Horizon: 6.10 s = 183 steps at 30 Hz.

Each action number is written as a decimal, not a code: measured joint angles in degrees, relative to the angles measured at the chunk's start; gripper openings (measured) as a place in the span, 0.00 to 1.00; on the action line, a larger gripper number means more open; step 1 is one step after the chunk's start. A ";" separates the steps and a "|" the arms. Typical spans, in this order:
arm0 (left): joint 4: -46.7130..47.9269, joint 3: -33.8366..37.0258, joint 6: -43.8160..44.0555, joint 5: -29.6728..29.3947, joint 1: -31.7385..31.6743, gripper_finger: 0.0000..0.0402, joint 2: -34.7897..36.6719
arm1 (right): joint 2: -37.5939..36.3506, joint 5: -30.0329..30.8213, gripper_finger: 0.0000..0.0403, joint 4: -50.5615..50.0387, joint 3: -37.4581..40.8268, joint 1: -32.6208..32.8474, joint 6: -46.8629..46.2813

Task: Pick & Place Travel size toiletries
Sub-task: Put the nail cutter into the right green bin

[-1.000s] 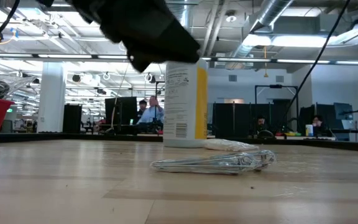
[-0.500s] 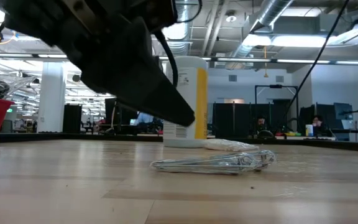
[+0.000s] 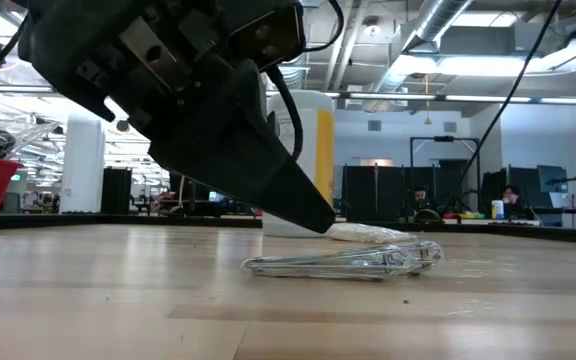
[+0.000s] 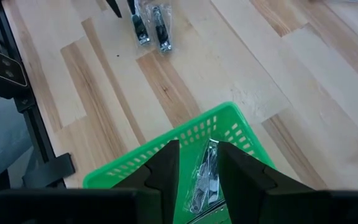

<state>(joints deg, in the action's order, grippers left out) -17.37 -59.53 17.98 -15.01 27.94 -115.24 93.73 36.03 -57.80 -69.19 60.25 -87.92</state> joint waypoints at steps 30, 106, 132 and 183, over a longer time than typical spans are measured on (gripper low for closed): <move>0.46 -0.02 -1.27 -0.19 0.04 0.25 -1.73 | 0.02 0.04 0.25 0.02 0.00 -0.04 -0.02; 2.34 1.16 -2.71 -3.73 -0.15 0.10 14.75 | 0.02 4.87 0.25 2.12 -0.04 -0.63 4.26; 2.27 1.14 -4.22 -3.84 -0.15 0.09 18.14 | -0.11 9.73 0.25 29.84 -0.07 -11.38 50.86; -2.90 1.14 -4.65 -2.97 -1.09 0.10 18.12 | 0.07 8.59 0.53 40.32 -0.07 -18.29 70.55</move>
<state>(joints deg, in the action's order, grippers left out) -20.27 -58.39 13.32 -17.98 26.86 -97.12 93.80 44.62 -17.48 -69.25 41.95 -17.37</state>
